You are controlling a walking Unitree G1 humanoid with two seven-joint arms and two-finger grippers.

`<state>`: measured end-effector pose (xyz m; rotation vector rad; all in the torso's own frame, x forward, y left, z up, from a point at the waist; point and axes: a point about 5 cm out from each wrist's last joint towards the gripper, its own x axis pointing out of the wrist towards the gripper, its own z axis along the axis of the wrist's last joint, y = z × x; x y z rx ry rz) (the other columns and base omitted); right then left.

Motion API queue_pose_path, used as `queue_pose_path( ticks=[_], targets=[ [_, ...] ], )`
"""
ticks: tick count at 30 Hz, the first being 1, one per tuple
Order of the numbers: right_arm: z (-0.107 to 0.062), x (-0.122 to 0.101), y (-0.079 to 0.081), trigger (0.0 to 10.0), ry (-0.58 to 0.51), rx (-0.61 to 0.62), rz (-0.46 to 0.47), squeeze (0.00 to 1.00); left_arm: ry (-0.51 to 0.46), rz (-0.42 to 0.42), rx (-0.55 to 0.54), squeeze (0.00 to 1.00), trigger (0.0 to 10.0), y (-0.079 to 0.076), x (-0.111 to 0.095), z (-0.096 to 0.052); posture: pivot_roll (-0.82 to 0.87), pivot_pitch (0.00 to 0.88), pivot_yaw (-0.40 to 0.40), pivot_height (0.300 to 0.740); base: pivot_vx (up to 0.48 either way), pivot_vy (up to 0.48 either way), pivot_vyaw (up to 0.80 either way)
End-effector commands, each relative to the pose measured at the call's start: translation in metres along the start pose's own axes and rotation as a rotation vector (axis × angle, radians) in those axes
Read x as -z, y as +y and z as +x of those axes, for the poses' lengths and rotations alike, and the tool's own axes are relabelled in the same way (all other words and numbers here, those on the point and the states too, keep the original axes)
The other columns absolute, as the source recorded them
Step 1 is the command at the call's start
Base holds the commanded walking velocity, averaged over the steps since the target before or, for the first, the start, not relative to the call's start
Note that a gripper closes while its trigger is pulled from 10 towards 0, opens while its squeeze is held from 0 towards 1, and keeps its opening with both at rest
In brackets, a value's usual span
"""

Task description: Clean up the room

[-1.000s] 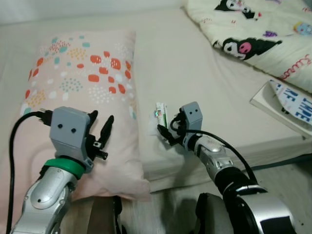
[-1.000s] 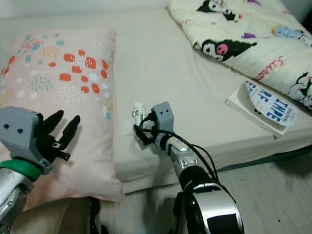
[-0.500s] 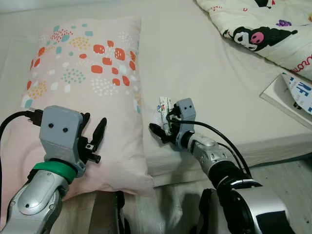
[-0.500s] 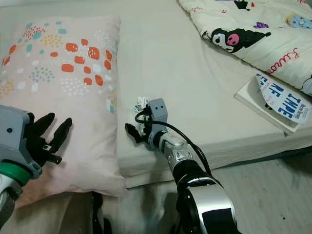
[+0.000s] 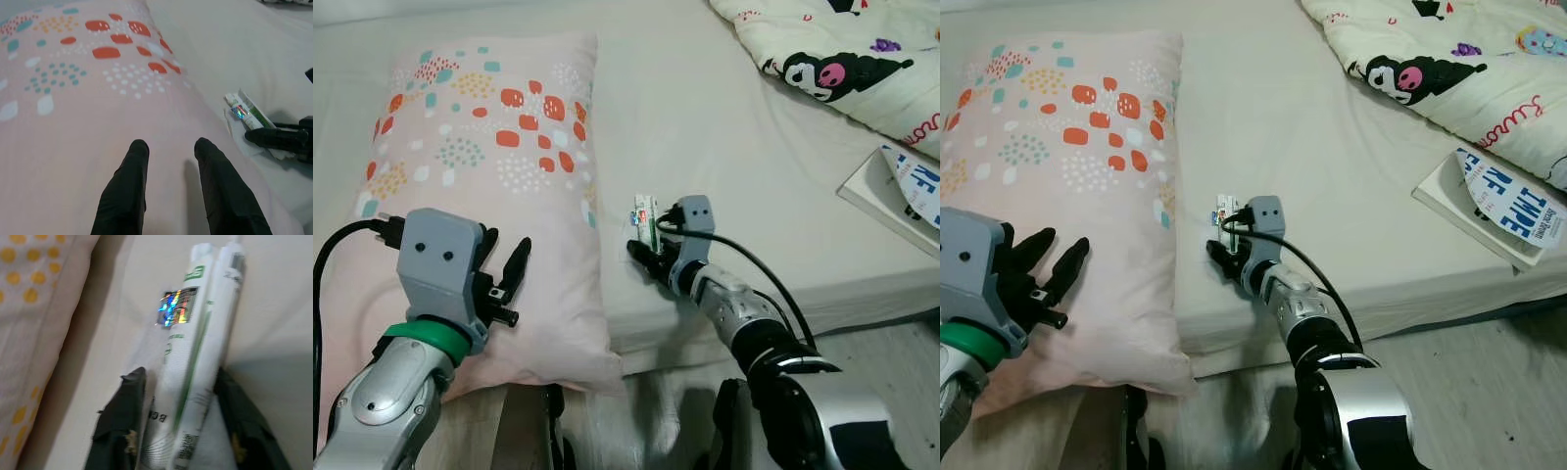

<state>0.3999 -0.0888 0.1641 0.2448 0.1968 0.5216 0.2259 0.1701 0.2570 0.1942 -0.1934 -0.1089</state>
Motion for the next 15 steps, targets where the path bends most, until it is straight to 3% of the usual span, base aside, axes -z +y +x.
queue_pose_path(
  ticks=[1,8,12,15],
  targets=[
    [-0.005,0.032,-0.001,0.0,0.118,0.008,0.084,0.00,0.026,-0.005,-0.010,0.00,10.0,0.000,0.005,0.001,0.30,0.348,0.103,0.532,0.000,0.000,0.00],
    [-0.008,0.031,-0.006,0.0,0.125,-0.003,0.084,0.00,-0.005,-0.035,-0.023,0.00,10.0,-0.004,0.007,0.014,0.25,0.279,0.063,0.532,0.000,0.000,0.00],
    [-0.006,0.017,-0.007,0.0,0.083,-0.038,0.081,0.00,-0.029,-0.050,-0.022,0.00,10.0,-0.006,0.008,0.021,0.23,0.231,0.047,0.532,0.000,0.000,0.00],
    [-0.004,-0.005,-0.003,0.0,-0.003,-0.105,0.078,0.00,-0.049,-0.066,-0.028,0.00,10.0,-0.008,0.009,0.030,0.20,0.179,0.030,0.532,0.000,0.000,0.00]
  ],
)
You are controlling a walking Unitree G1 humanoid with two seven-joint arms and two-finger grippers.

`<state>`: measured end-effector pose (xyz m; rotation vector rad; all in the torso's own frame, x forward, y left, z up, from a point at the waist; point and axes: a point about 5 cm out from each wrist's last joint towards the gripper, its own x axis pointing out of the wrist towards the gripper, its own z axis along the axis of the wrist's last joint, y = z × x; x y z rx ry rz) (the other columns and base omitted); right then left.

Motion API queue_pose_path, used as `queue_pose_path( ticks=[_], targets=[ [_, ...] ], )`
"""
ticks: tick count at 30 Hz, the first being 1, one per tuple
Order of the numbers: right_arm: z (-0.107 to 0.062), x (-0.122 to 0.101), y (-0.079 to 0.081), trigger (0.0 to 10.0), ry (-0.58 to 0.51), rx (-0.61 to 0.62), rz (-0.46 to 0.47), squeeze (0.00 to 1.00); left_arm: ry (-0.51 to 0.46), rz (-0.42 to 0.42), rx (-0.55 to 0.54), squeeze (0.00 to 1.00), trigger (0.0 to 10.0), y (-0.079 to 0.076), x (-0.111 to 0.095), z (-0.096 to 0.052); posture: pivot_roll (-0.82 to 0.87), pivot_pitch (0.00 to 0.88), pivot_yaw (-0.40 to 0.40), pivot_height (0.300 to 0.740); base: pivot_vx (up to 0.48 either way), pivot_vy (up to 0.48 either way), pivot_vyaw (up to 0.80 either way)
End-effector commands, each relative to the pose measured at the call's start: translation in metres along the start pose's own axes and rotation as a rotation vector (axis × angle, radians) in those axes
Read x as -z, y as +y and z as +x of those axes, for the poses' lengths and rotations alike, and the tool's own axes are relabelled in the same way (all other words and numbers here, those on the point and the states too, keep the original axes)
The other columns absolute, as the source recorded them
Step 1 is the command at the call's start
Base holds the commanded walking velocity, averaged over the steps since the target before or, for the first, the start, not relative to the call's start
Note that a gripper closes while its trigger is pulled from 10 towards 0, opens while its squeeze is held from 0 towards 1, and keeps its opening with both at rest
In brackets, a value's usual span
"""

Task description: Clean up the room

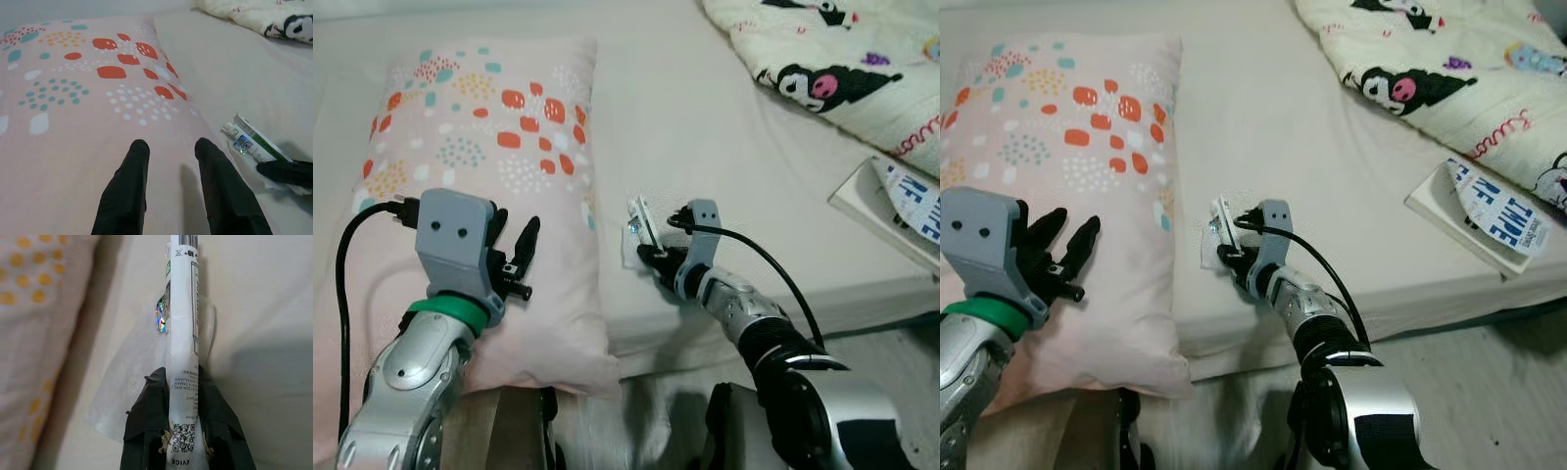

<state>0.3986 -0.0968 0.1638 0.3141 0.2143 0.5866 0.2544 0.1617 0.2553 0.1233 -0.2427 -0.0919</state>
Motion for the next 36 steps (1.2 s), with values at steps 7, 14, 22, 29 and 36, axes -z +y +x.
queue_pose_path(
  ticks=[7,14,22,29,36],
  targets=[
    [0.002,-0.039,0.016,0.0,-0.164,-0.175,-0.102,0.00,-0.022,-0.031,0.003,0.00,10.0,-0.007,0.006,0.014,0.14,0.114,0.017,0.532,0.000,0.000,0.00],
    [-0.028,-0.058,0.021,3.9,-0.400,-0.188,-0.177,0.00,-0.067,-0.079,0.050,0.00,10.0,-0.021,0.009,0.033,0.04,0.032,0.030,0.532,0.000,0.000,0.00],
    [-0.073,-0.040,0.006,10.0,-0.566,0.101,-0.222,0.00,-0.072,-0.126,0.071,0.00,10.0,-0.027,0.016,0.048,-0.04,0.001,0.043,0.532,0.000,0.000,0.00],
    [-0.101,-0.033,-0.004,10.0,-0.628,0.385,-0.552,0.00,0.038,-0.145,0.044,0.00,10.0,-0.026,0.044,0.050,-0.07,0.000,0.045,0.542,0.000,0.000,0.00],
    [-0.112,-0.043,-0.001,10.0,-0.648,0.463,-0.648,0.00,0.064,-0.159,0.013,0.00,10.0,-0.025,0.056,0.052,-0.07,0.000,0.039,0.566,0.000,0.000,0.00]
  ],
)
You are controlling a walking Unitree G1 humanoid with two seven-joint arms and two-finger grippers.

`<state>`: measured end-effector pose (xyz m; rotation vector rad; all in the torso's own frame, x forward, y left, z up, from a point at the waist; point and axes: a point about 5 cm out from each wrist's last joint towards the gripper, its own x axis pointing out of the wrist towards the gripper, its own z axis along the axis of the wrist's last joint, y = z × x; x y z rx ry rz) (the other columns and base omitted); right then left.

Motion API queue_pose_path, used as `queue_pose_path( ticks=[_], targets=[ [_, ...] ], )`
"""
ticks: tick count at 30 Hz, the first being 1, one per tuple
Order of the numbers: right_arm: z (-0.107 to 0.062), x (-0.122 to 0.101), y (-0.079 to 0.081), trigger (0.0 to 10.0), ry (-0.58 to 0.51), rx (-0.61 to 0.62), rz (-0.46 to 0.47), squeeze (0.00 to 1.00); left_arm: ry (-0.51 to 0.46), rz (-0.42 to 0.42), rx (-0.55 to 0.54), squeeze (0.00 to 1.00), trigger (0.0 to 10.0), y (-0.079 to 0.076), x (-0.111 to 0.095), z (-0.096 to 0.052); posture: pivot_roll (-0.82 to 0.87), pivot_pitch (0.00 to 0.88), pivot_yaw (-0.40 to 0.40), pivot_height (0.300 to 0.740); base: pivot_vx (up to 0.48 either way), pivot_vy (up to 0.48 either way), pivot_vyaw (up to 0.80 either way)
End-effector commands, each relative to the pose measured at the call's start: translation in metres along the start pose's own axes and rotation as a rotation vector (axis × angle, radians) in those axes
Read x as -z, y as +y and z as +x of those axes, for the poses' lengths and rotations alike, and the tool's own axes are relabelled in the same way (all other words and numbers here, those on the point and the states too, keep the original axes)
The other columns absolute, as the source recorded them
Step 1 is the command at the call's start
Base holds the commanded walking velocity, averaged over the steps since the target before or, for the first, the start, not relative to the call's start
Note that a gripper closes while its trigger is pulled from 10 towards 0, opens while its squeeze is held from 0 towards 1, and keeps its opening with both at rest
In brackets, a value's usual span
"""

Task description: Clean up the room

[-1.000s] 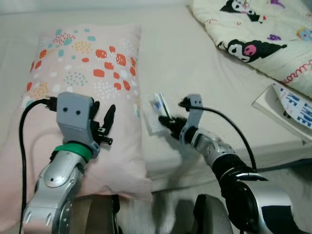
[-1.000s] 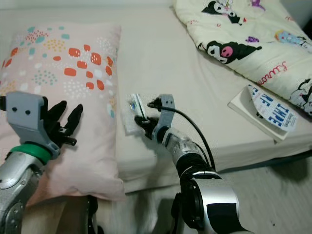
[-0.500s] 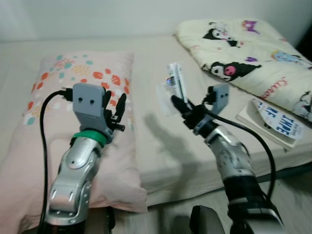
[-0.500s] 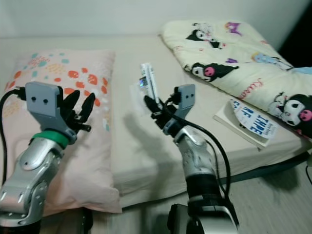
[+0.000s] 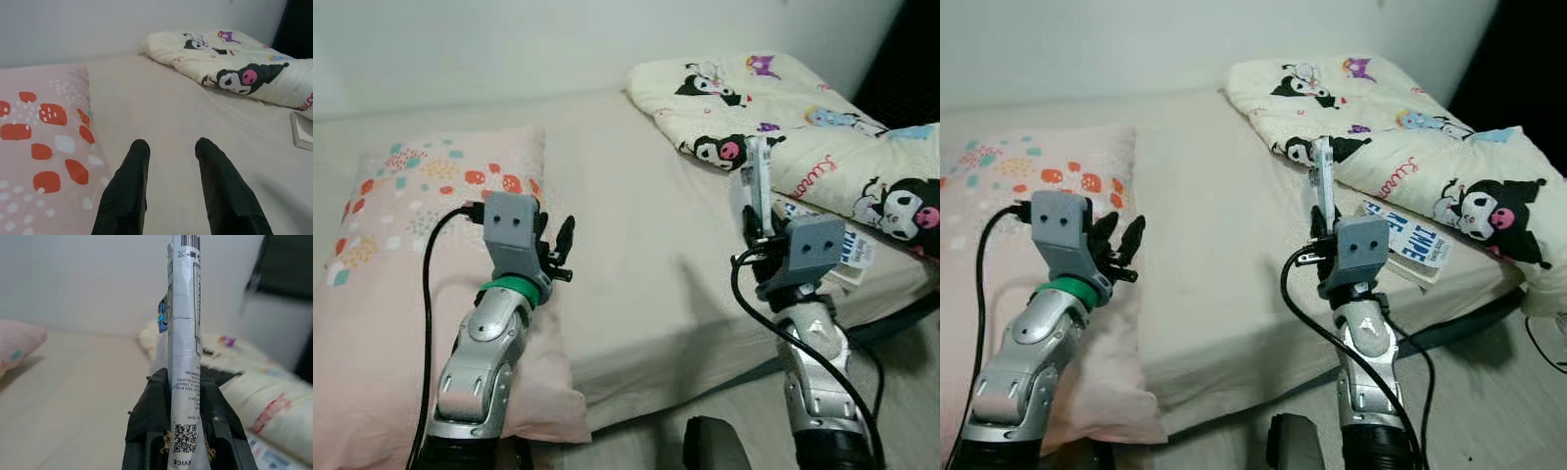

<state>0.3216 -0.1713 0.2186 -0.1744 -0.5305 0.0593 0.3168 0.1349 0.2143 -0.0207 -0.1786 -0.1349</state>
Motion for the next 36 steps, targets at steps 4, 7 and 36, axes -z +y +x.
queue_pose_path(
  ticks=[4,7,36],
  targets=[
    [0.001,-0.003,-0.002,10.0,-0.011,0.026,-0.051,0.00,0.015,0.002,-0.022,0.00,10.0,0.006,0.011,-0.001,-0.07,0.000,0.041,0.586,0.000,0.000,0.00],
    [0.002,-0.003,-0.001,10.0,-0.017,0.035,-0.057,0.00,0.014,0.010,-0.027,0.00,10.0,0.007,0.011,-0.001,-0.07,0.000,0.041,0.596,0.000,0.000,0.00],
    [0.000,0.003,0.003,10.0,0.021,0.040,-0.041,0.00,-0.041,0.008,0.023,0.00,10.0,-0.010,0.007,0.005,-0.06,0.000,0.041,0.718,0.000,0.000,0.00]
  ],
)
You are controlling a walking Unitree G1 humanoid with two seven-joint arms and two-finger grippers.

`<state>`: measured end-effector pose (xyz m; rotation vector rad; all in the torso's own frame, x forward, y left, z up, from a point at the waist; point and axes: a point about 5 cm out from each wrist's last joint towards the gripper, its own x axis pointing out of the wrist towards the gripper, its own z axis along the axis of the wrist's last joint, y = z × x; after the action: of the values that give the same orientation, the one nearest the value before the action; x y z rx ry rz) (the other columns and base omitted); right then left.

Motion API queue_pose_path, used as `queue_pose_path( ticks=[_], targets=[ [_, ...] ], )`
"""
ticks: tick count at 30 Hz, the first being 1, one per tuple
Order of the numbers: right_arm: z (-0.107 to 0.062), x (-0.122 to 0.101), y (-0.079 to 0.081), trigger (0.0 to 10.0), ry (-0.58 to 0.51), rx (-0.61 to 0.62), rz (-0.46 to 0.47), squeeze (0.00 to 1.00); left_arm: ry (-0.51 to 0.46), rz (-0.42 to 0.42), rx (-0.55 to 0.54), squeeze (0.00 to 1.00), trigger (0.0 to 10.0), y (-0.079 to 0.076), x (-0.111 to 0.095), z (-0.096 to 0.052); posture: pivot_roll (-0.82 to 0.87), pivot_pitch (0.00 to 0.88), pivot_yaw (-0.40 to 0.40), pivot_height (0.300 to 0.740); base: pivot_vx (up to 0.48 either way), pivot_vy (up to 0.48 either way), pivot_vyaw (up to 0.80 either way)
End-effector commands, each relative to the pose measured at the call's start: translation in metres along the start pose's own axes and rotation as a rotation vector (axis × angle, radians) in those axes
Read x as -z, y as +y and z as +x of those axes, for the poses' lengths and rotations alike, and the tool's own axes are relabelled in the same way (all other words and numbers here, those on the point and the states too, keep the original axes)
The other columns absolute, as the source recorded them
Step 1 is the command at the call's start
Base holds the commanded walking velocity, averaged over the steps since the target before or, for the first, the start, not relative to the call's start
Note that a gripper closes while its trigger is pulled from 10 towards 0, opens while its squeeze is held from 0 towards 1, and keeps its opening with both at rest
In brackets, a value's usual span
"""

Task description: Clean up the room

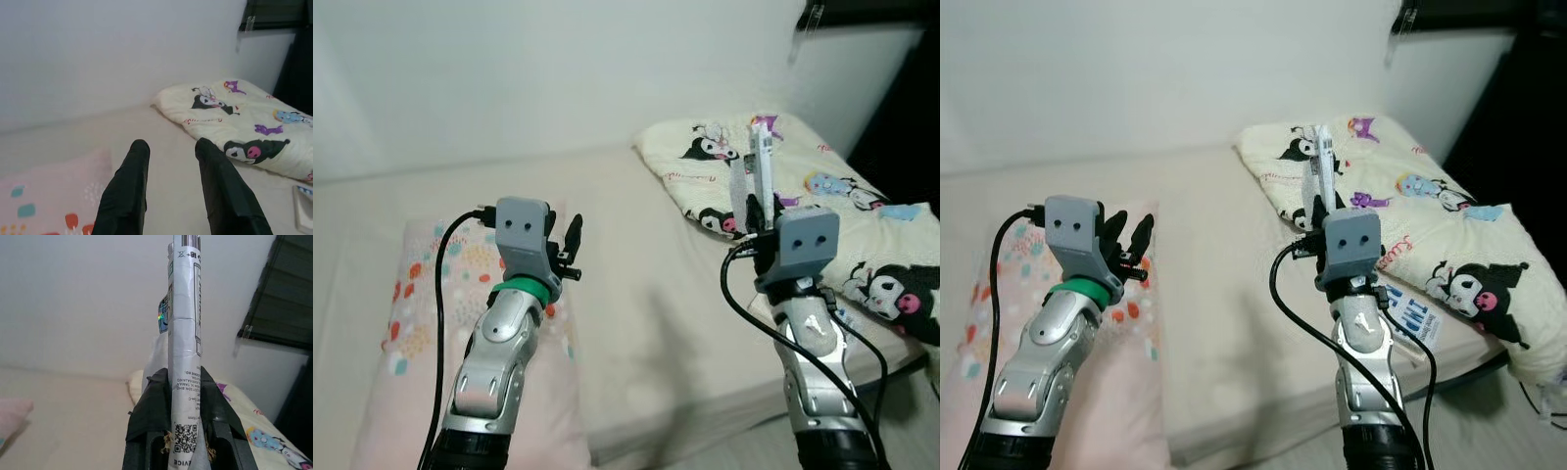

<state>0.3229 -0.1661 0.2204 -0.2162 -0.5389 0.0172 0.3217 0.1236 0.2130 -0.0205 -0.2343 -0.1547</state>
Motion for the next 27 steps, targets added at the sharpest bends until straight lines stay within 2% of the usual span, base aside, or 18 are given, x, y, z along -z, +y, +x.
queue_pose_path(
  ticks=[1,4,6,7,10,11,13,14,15,19,27],
  targets=[
    [-0.002,0.005,-0.001,10.0,0.027,0.009,0.011,0.00,0.015,0.006,0.004,0.00,10.0,0.000,0.005,-0.002,-0.06,0.000,0.041,0.723,0.000,0.000,0.00],
    [-0.003,0.005,0.000,10.0,0.028,0.010,0.020,0.00,0.022,0.002,0.003,0.00,10.0,0.000,0.006,-0.003,-0.06,0.000,0.043,0.733,0.000,0.000,0.00],
    [-0.003,0.010,0.005,10.0,0.078,0.020,0.090,0.00,0.026,0.000,0.005,0.00,10.0,0.001,0.007,-0.003,-0.06,0.000,0.048,0.738,0.000,0.000,0.00],
    [-0.003,0.010,0.005,10.0,0.078,0.020,0.090,0.00,0.026,0.000,0.005,0.00,10.0,0.001,0.007,-0.003,-0.06,0.000,0.048,0.738,0.000,0.000,0.00],
    [-0.005,0.017,0.013,10.0,0.155,0.058,0.248,0.00,0.026,0.002,0.014,0.00,10.0,0.000,0.007,-0.003,-0.06,0.000,0.050,0.738,0.000,0.000,0.00],
    [-0.005,0.017,0.013,10.0,0.155,0.058,0.248,0.00,0.026,0.002,0.014,0.00,10.0,0.000,0.007,-0.003,-0.06,0.000,0.050,0.738,0.000,0.000,0.00],
    [-0.009,0.021,0.021,10.0,0.194,0.079,0.351,0.00,0.035,0.001,0.014,0.00,10.0,0.001,0.009,-0.003,-0.07,0.000,0.057,0.738,0.000,0.000,0.00],
    [-0.009,0.021,0.021,10.0,0.194,0.079,0.351,0.00,0.035,0.001,0.014,0.00,10.0,0.001,0.009,-0.003,-0.07,0.000,0.057,0.738,0.000,0.000,0.00],
    [-0.013,0.024,0.030,10.0,0.215,0.074,0.385,0.00,0.043,0.001,0.014,0.00,10.0,0.002,0.011,-0.005,-0.07,0.000,0.062,0.738,0.000,0.000,0.00],
    [-0.018,0.025,0.041,10.0,0.220,0.051,0.392,0.00,0.056,0.005,0.016,0.00,10.0,0.004,0.015,-0.006,-0.07,0.000,0.070,0.738,0.000,0.000,0.00],
    [-0.018,0.023,0.045,10.0,0.232,0.045,0.422,0.00,0.066,0.018,0.019,0.00,10.0,0.006,0.016,-0.006,-0.07,0.000,0.077,0.738,0.000,0.000,0.00]
  ],
)
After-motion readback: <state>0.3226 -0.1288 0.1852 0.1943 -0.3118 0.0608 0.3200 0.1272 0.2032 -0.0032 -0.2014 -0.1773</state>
